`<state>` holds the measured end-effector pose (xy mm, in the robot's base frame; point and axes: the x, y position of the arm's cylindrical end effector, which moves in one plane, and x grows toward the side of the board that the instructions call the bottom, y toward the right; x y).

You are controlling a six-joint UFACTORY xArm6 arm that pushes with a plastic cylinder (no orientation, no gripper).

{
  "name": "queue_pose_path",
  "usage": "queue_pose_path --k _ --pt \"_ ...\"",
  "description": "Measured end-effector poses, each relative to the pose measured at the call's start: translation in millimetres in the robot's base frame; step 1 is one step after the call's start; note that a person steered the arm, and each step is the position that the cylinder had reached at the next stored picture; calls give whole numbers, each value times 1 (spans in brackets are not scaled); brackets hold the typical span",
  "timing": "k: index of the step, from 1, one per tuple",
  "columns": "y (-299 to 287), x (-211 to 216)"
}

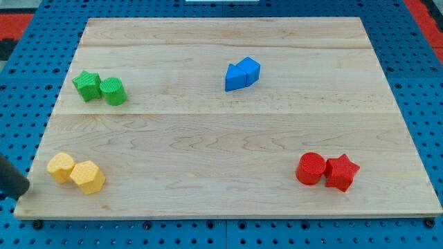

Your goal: Push the yellow hexagon towards the bottom center

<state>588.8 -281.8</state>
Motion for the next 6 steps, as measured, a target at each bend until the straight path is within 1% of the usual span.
queue_pose_path --k 1,2,3,4,5,6 --pt "47 -18" --pt "88 -20" --pt "172 -20" --pt "190 -20" --pt "98 16" --pt "-18 10"
